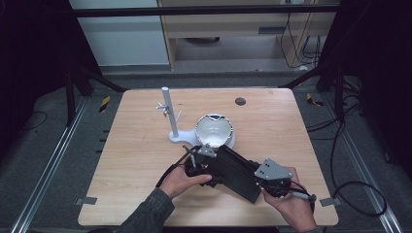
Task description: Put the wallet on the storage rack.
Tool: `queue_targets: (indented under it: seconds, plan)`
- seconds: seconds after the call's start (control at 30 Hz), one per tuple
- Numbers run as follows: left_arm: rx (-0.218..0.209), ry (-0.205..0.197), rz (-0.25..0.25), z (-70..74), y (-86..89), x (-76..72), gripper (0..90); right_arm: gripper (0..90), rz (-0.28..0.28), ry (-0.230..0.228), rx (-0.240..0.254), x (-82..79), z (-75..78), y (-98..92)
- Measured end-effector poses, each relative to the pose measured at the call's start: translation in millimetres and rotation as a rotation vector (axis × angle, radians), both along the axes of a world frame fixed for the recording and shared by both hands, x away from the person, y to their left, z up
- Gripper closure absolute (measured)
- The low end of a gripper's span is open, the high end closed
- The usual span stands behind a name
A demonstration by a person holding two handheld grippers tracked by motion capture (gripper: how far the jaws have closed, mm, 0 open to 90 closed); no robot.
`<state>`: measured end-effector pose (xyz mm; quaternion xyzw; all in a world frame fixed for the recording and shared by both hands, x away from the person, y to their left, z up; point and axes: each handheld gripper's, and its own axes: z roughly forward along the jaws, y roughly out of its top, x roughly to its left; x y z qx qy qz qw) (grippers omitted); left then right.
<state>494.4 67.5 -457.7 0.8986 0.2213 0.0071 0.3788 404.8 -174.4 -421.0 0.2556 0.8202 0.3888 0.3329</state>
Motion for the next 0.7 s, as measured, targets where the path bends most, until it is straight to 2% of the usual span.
queue_targets:
  seconds: [0.1,0.2,0.23,0.37,0.4,0.43,0.47,0.5,0.53,0.57,0.7]
  plan:
    - [-0.017,0.019,-0.01,3.3,-1.4,2.2,20.8,84.4,0.0,-0.012,0.016,-0.5,3.0,-1.5]
    - [-0.032,0.032,-0.001,6.4,0.5,4.3,36.3,84.4,0.003,-0.019,0.018,-1.3,3.7,-3.1]
    - [-0.06,0.052,0.023,10.7,4.2,7.0,42.7,84.4,0.006,-0.022,0.021,-1.6,3.2,-3.8]
    - [-0.107,0.094,0.002,25.3,10.6,7.7,60.3,84.3,0.015,-0.025,0.038,-3.5,1.6,-7.1]
    - [-0.107,0.094,0.002,25.3,10.6,7.7,64.5,84.3,0.015,-0.025,0.038,-3.5,1.6,-7.1]
    - [-0.112,0.092,-0.001,30.5,11.6,6.4,64.5,84.3,0.018,-0.026,0.042,-4.3,1.4,-7.9]
    - [-0.121,0.089,-0.003,42.2,13.0,3.1,72.9,84.1,0.024,-0.025,0.049,-5.5,0.7,-9.6]
    - [-0.122,0.083,0.0,48.2,13.7,1.6,76.1,84.0,0.023,-0.023,0.049,-6.5,0.0,-10.2]
    - [-0.122,0.083,0.0,48.2,13.7,1.6,78.8,84.0,0.023,-0.023,0.049,-6.5,0.0,-10.2]
    - [-0.111,0.059,0.004,60.1,15.3,-1.0,80.3,83.6,0.024,-0.023,0.055,-8.3,-1.5,-11.6]
    - [-0.078,0.031,-0.003,81.2,16.5,-5.0,81.3,80.3,0.031,-0.011,0.076,-10.3,-6.1,-12.9]
